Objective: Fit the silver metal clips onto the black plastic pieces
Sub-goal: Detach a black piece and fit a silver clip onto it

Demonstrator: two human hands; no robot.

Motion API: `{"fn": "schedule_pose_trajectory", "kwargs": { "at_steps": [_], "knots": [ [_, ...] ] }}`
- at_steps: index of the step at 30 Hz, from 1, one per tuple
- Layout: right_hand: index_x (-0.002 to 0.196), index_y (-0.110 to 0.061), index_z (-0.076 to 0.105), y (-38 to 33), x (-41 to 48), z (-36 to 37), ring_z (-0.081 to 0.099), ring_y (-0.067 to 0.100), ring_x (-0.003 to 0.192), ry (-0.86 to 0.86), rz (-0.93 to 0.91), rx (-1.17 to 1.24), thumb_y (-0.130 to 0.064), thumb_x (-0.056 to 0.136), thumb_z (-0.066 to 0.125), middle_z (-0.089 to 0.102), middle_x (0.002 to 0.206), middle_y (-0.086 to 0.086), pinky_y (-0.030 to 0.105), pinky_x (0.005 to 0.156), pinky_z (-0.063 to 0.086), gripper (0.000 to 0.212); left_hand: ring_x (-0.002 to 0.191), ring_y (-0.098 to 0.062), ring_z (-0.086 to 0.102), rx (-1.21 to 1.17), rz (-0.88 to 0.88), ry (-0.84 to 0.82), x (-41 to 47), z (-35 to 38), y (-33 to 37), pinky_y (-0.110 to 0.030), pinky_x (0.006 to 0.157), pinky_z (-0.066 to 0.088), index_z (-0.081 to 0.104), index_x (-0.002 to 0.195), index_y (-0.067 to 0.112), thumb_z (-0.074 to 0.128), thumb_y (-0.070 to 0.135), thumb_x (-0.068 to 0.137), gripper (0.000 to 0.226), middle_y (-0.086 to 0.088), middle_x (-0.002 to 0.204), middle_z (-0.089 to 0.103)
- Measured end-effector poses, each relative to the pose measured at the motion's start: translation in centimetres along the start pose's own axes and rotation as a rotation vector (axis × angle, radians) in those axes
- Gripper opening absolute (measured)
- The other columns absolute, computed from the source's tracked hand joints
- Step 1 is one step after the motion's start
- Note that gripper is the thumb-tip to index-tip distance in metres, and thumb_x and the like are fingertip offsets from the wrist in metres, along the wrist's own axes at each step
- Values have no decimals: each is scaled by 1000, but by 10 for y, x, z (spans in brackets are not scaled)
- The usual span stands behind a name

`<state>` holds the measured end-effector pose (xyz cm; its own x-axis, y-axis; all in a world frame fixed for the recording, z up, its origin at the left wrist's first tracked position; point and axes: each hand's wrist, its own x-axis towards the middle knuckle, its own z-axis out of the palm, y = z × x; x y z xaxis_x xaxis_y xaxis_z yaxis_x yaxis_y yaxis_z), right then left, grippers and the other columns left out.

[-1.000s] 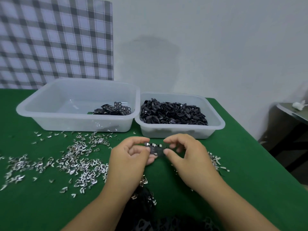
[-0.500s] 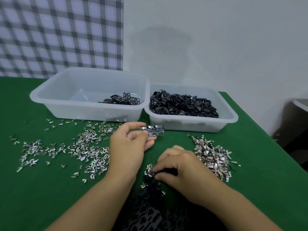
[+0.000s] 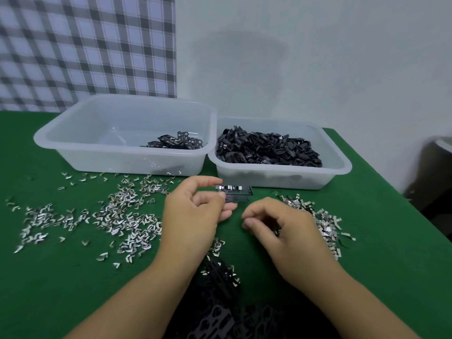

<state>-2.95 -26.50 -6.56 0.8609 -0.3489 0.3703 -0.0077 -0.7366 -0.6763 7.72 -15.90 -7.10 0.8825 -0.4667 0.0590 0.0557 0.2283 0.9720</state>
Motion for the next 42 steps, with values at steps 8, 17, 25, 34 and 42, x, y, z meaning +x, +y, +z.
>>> {"fn": "schedule_pose_trajectory", "kwargs": {
  "at_steps": [8,17,25,34,42],
  "knots": [
    [83,-29,59,-2,1,-2,55,10,66,226,12,112,-5,79,68,61,77,-9,15,60,45,26,70,-16,73,105,12,-81,-5,3,-1,-18,59,56,63,87,14,65,-2,83,17,-8,68,73],
    [83,-22,73,-2,2,-3,61,1,74,330,-91,-34,-1,75,72,66,79,-16,12,66,47,23,68,-13,73,189,36,-137,-8,5,-2,-18,58,55,64,79,16,68,-3,81,19,-3,67,74],
    [96,-23,60,-4,3,1,60,6,74,356,-96,-70,-1,74,72,63,77,-13,17,71,46,33,65,-13,72,214,57,-155,-10,6,0,-18,59,55,63,82,15,69,-3,80,19,-4,69,74],
    [93,-28,52,-4,3,0,57,1,82,364,-116,-151,-2,73,73,62,82,-4,4,76,38,39,62,-9,71,242,72,-156,-13,8,0,-15,57,53,62,79,14,68,-3,80,18,-4,68,74],
    [89,-25,46,-7,4,0,56,8,78,368,-179,-270,-1,71,73,59,78,-6,19,71,43,41,65,-8,72,356,132,-152,-14,7,-1,-29,67,58,64,74,21,71,2,79,21,3,66,73]
  ]
}}
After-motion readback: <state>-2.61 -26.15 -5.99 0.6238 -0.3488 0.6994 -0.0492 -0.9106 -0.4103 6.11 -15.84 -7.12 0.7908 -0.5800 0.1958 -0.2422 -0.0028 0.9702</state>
